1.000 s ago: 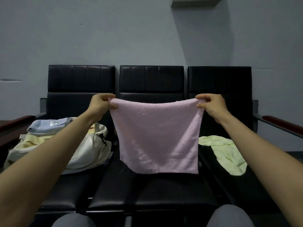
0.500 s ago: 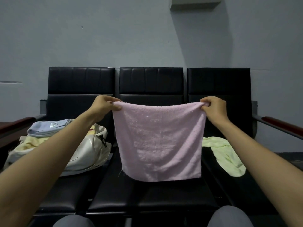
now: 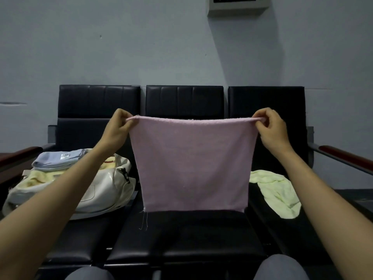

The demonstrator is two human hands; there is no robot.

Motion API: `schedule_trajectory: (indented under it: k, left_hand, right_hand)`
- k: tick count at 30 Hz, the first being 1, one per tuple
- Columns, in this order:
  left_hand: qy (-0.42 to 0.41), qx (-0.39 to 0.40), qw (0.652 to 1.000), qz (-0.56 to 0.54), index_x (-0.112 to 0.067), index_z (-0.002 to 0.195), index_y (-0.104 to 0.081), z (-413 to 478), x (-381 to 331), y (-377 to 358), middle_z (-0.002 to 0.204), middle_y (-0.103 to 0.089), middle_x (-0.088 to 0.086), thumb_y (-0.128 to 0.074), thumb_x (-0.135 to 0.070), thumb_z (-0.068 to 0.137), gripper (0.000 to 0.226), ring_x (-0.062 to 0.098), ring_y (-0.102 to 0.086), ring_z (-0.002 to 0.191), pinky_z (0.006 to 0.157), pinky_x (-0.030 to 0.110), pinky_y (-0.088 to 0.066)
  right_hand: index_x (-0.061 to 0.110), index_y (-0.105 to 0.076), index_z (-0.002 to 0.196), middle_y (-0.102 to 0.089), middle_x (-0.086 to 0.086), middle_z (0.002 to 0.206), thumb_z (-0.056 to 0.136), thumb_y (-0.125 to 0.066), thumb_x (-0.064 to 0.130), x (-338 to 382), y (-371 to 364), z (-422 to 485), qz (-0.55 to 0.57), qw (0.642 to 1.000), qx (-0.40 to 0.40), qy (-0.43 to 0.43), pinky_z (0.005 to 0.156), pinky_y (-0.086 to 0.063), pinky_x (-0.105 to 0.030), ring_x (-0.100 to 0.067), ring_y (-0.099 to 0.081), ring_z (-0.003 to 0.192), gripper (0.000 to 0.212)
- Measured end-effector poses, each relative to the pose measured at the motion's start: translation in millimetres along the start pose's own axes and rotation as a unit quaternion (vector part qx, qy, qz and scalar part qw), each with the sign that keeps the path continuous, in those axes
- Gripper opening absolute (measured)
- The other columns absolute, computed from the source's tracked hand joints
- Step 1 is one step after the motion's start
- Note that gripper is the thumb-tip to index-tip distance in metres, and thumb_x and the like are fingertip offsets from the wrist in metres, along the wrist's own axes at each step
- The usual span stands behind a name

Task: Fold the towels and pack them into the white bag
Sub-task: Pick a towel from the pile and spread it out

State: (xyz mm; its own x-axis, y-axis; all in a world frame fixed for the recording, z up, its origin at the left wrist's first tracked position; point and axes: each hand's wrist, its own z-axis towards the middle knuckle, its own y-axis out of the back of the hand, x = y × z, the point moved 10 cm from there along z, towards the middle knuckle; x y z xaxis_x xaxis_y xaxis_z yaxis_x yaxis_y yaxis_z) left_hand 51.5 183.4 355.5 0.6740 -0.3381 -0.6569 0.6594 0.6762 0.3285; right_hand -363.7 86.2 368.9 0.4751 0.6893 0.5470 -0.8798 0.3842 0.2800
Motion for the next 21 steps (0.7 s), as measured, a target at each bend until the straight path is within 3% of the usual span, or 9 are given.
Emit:
schedule_trajectory:
  k: [2, 5, 8, 11, 14, 16, 19, 21]
  left_hand:
    - [0.007, 0.035, 0.999, -0.038, -0.025, 0.093, -0.050, -3.9, -0.5, -1.9, 0.093, -0.055, -0.003, -0.055, -0.026, 0.095, 0.006, 0.013, -0.054, 0.084, 0.071, 0.023, -0.047]
    - [0.024, 0.043, 0.993, -0.106, -0.025, 0.099, -0.058, -3.0, -1.4, 4.1, 0.099, -0.060, -0.005, -0.060, -0.026, 0.092, 0.008, 0.009, -0.059, 0.090, 0.078, 0.024, -0.050]
    - [0.065, 0.061, 0.982, -0.164, -0.020, 0.102, -0.066, 5.7, 7.5, 4.0, 0.099, -0.065, -0.003, -0.061, -0.023, 0.090, 0.013, 0.010, -0.061, 0.091, 0.080, 0.025, -0.050]
    - [0.109, 0.099, 0.984, -0.101, -0.016, 0.098, -0.069, 16.1, 33.1, -13.5, 0.089, -0.064, 0.001, -0.063, -0.026, 0.089, 0.014, 0.012, -0.059, 0.078, 0.069, 0.025, -0.049]
    - [0.168, 0.134, 0.975, -0.052, -0.008, 0.096, -0.066, 19.2, 74.4, -48.3, 0.074, -0.059, 0.004, -0.064, -0.022, 0.090, 0.015, 0.009, -0.056, 0.056, 0.052, 0.022, -0.049]
    - [0.217, 0.134, 0.965, -0.057, 0.001, 0.096, -0.063, 18.2, 112.7, -73.9, 0.072, -0.059, 0.009, -0.065, -0.015, 0.090, 0.017, 0.009, -0.061, 0.049, 0.050, 0.023, -0.055]
    - [0.271, 0.104, 0.955, -0.057, 0.004, 0.096, -0.060, 12.4, 173.0, -106.9, 0.078, -0.065, 0.018, -0.066, -0.012, 0.089, 0.018, 0.022, -0.069, 0.060, 0.063, 0.037, -0.061]
    - [0.287, 0.086, 0.953, -0.044, 0.001, 0.092, -0.059, 2.0, 206.7, -124.8, 0.082, -0.066, 0.020, -0.065, -0.014, 0.091, 0.016, 0.025, -0.069, 0.067, 0.066, 0.038, -0.061]
  right_hand:
    - [0.016, -0.054, 0.097, -0.057, -0.001, 0.090, 0.095, -0.050, 0.002, -2.2, 1.6, -1.8, 0.055, 0.998, 0.023, -0.010, 0.057, -0.040, -0.015, -0.012, -0.054, 0.068, 0.014]
    - [0.022, -0.052, 0.094, -0.058, -0.001, 0.084, 0.097, -0.053, 0.009, -6.7, 2.8, -3.2, 0.137, 0.989, 0.044, -0.039, 0.043, -0.040, -0.016, -0.007, -0.049, 0.046, 0.013]
    - [0.020, -0.060, 0.095, -0.061, -0.001, 0.079, 0.093, -0.061, 0.016, -17.3, 0.6, 2.1, 0.245, 0.963, 0.059, -0.095, 0.045, -0.045, -0.016, -0.004, -0.053, 0.047, 0.005]
    - [0.016, -0.060, 0.089, -0.060, 0.001, 0.069, 0.087, -0.063, 0.024, -45.4, -25.8, 5.4, 0.296, 0.931, 0.102, -0.186, 0.043, -0.048, -0.016, -0.007, -0.061, 0.046, 0.008]
    - [0.013, -0.051, 0.090, -0.056, -0.009, 0.079, 0.100, -0.050, 0.016, -91.1, -69.2, -4.1, 0.203, 0.929, 0.152, -0.270, 0.042, -0.052, -0.020, -0.015, -0.066, 0.047, 0.010]
    - [0.008, -0.049, 0.097, -0.059, -0.015, 0.089, 0.101, -0.047, 0.016, -124.2, -97.3, -15.9, 0.126, 0.928, 0.177, -0.302, 0.047, -0.056, -0.024, -0.022, -0.070, 0.056, 0.010]
    - [0.008, -0.046, 0.091, -0.057, -0.018, 0.095, 0.100, -0.047, 0.015, -164.6, -139.6, -34.8, 0.101, 0.917, 0.192, -0.336, 0.066, -0.061, -0.034, -0.031, -0.072, 0.073, 0.011]
    - [0.011, -0.047, 0.085, -0.059, -0.018, 0.093, 0.098, -0.048, 0.014, -184.0, -164.4, -49.2, 0.096, 0.909, 0.197, -0.353, 0.079, -0.059, -0.040, -0.031, -0.071, 0.081, 0.013]
